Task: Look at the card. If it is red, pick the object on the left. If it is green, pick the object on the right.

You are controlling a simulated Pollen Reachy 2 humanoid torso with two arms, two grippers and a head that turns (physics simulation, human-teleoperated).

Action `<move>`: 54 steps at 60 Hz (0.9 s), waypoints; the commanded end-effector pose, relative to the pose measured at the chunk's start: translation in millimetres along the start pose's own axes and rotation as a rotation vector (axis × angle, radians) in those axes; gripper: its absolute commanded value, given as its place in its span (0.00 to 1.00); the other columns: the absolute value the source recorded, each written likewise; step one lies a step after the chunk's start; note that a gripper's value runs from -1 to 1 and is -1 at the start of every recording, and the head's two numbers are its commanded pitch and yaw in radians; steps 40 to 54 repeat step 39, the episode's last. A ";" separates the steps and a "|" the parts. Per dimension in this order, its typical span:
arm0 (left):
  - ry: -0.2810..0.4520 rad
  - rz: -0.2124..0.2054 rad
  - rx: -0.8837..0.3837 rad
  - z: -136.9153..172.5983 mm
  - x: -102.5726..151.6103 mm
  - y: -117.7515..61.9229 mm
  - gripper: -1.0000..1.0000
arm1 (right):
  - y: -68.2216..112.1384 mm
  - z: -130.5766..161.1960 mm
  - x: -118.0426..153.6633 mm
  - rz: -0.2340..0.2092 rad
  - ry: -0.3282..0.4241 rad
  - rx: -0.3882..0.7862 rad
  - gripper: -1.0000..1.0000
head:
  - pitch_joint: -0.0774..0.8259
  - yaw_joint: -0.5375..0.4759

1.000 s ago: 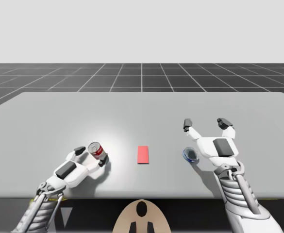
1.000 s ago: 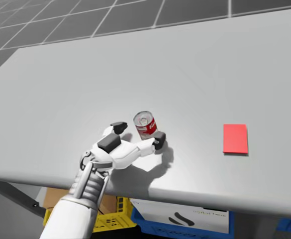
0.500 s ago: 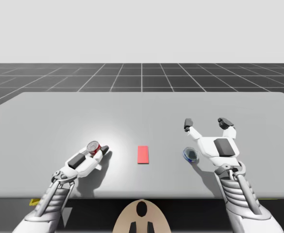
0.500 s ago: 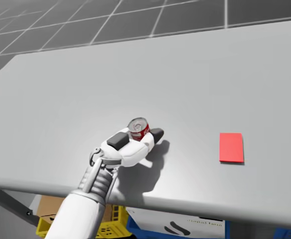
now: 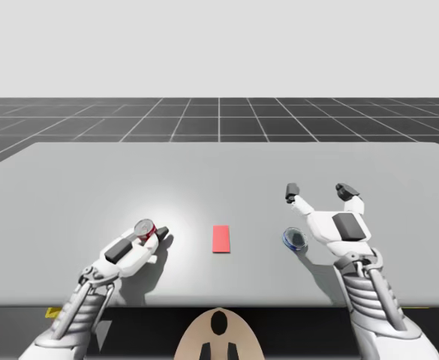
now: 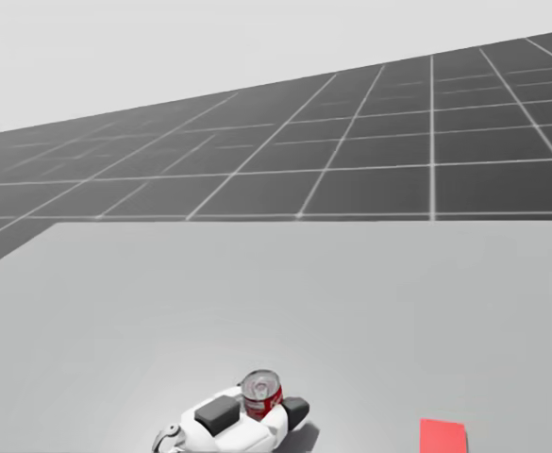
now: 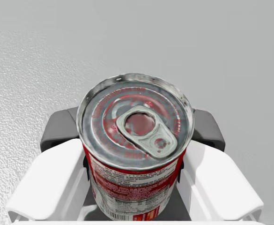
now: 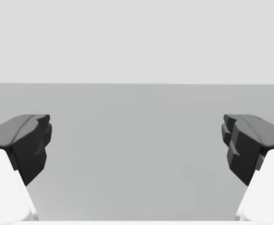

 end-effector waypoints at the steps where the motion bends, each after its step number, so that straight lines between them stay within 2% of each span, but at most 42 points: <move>1: -0.020 -0.040 -0.034 9.3 18.5 -5.4 0.98 | 0.0 -0.5 -1.2 -0.057 0.036 -0.004 0.00 | 0.40 0.87; 15: -0.120 -0.122 -0.037 34.5 77.4 -12.1 0.97 | -3.6 0.0 -0.7 -0.065 0.035 0.027 0.00 | 0.38 0.87; 20: -0.148 -0.150 -0.028 42.1 92.1 -14.2 0.98 | -5.0 0.1 -0.5 -0.001 -0.003 0.004 0.00 | 0.37 0.87; 22: -0.168 -0.163 -0.023 46.1 100.7 -15.0 0.98 | -5.1 0.7 0.0 -0.019 0.004 0.010 0.00 | 0.37 0.87; 24: -0.182 -0.170 -0.019 48.2 105.3 -15.1 0.98 | -5.2 1.0 0.1 -0.016 0.004 0.008 0.00 | 0.37 0.87; 29: -0.236 -0.188 -0.013 57.7 124.8 -15.7 0.98 | -5.6 1.4 -0.2 -0.013 0.005 0.008 0.00 | 0.37 0.87; 39: -0.416 -0.196 -0.017 90.9 173.6 -24.1 0.98 | -4.8 -0.1 -5.4 0.001 0.020 0.011 0.00 | 0.36 0.86; 54: -0.416 -0.196 -0.017 90.9 173.6 -24.1 0.98 | -4.8 -0.1 -5.4 0.001 0.020 0.011 0.00 | 0.36 0.86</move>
